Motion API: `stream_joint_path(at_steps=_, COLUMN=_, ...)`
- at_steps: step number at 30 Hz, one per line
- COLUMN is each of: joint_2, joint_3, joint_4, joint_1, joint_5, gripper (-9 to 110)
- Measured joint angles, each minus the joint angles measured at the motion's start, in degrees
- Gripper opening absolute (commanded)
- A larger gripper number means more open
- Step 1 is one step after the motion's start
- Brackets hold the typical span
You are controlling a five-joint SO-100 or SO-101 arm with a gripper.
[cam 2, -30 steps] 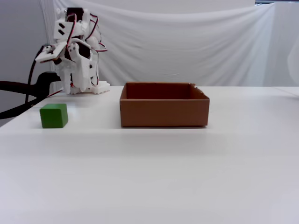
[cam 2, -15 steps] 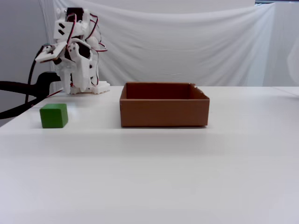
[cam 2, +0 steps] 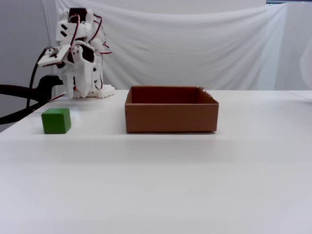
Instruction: Grasp a green cube and put it in a box.
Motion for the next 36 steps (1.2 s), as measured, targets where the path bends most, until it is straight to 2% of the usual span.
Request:
stream_joint_path(at_steps=15, joint_2=-38.9, joint_3=-30.8, joint_4=-8.0, joint_1=3.6, joint_5=-8.3, gripper=35)
stream_joint_path(at_steps=27, joint_2=-67.3, joint_3=-52.5, joint_4=-14.8, joint_1=3.8, joint_5=-13.1, gripper=36)
stream_joint_path(at_steps=36, joint_2=-80.0, joint_3=-62.3, joint_4=-16.6, joint_1=3.8, joint_5=-18.7, gripper=34)
